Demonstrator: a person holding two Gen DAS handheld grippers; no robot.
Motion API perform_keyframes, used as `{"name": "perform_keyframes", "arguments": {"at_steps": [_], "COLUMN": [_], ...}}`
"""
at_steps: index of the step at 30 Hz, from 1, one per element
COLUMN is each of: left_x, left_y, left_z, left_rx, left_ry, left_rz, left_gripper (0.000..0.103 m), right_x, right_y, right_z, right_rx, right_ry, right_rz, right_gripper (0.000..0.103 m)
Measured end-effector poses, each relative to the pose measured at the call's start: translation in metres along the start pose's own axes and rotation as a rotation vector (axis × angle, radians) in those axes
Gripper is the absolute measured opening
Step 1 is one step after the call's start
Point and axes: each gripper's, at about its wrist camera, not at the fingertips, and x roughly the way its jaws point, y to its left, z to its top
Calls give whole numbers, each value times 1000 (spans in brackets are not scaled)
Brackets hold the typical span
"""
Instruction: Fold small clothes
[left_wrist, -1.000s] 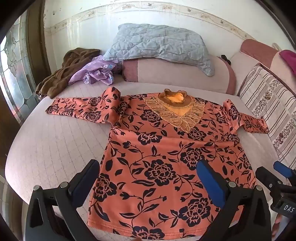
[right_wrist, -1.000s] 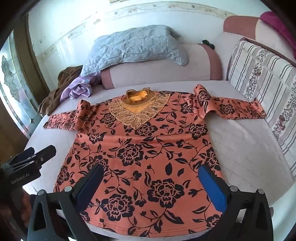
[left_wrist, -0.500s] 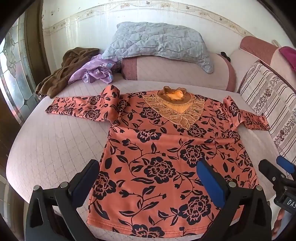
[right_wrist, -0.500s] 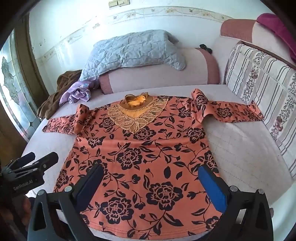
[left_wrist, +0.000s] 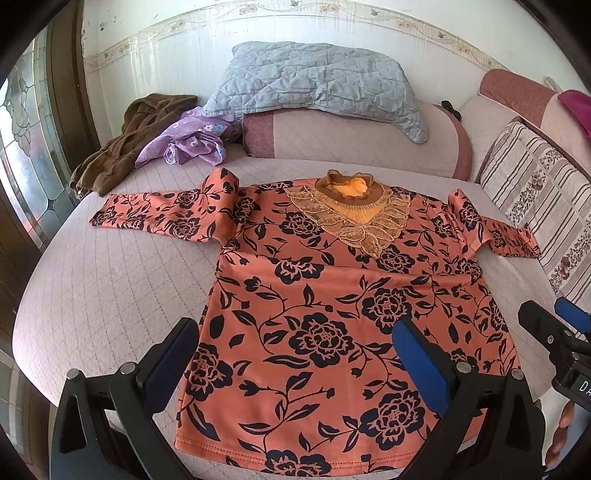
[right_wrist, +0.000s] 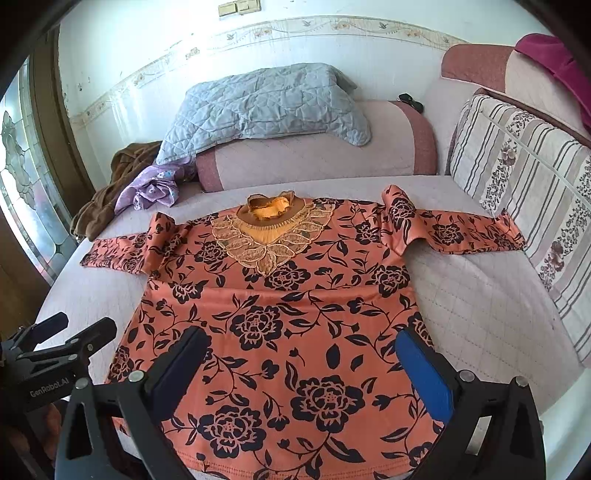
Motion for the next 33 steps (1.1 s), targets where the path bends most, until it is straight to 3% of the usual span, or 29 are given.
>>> {"name": "perform_keyframes", "arguments": {"at_steps": [33], "left_x": [-1], "left_y": [-2], "left_z": [1], "left_rx": [6], "left_ry": [-3], "left_rz": [3], "left_gripper": [103], "right_x": [2], "right_y": [3], "right_z": [4], "right_rx": [-13], "right_ry": [-6], "right_rz": [-4], "right_gripper": [103]}}
